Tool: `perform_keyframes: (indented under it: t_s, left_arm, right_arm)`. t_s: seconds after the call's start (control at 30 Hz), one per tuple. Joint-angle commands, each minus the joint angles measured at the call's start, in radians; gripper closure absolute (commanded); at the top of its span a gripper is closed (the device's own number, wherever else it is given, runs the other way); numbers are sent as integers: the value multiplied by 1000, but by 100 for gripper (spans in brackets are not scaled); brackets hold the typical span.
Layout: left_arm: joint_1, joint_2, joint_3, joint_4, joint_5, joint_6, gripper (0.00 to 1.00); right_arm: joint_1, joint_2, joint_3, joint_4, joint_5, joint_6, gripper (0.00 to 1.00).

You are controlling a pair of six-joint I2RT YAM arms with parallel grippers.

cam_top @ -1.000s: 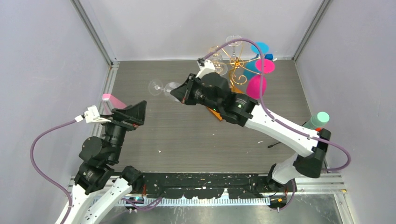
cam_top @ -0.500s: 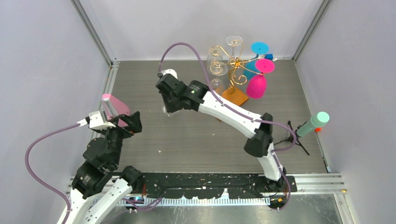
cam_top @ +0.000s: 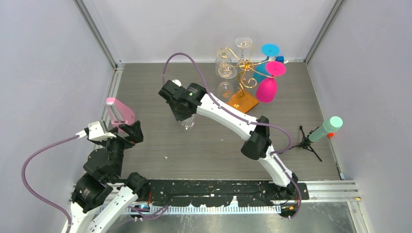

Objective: Take the wine glass off the wine glass rack

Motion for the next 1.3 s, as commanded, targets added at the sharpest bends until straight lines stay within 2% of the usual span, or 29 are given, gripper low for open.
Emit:
perform_keyframes:
  t_s: [0.0, 0.43, 0.7, 1.03, 1.27]
  left_arm:
    - [-2, -7, 6, -35, 5, -17, 0]
    - [-2, 11, -24, -37, 18, -34, 0]
    - [-1, 47, -34, -20, 27, -35, 0]
    - [-2, 81, -45, -1, 38, -42, 0]
    - [-2, 98, -48, 7, 41, -46, 0]
  right_arm:
    - [-76, 24, 66, -5, 18, -37, 100]
    - [-194, 80, 107, 86, -16, -140, 99]
    - [-227, 113, 135, 101, -80, -175, 82]
    - [-245, 127, 168, 141, -51, -207, 57]
    - [-253, 118, 173, 195, -13, -228, 49]
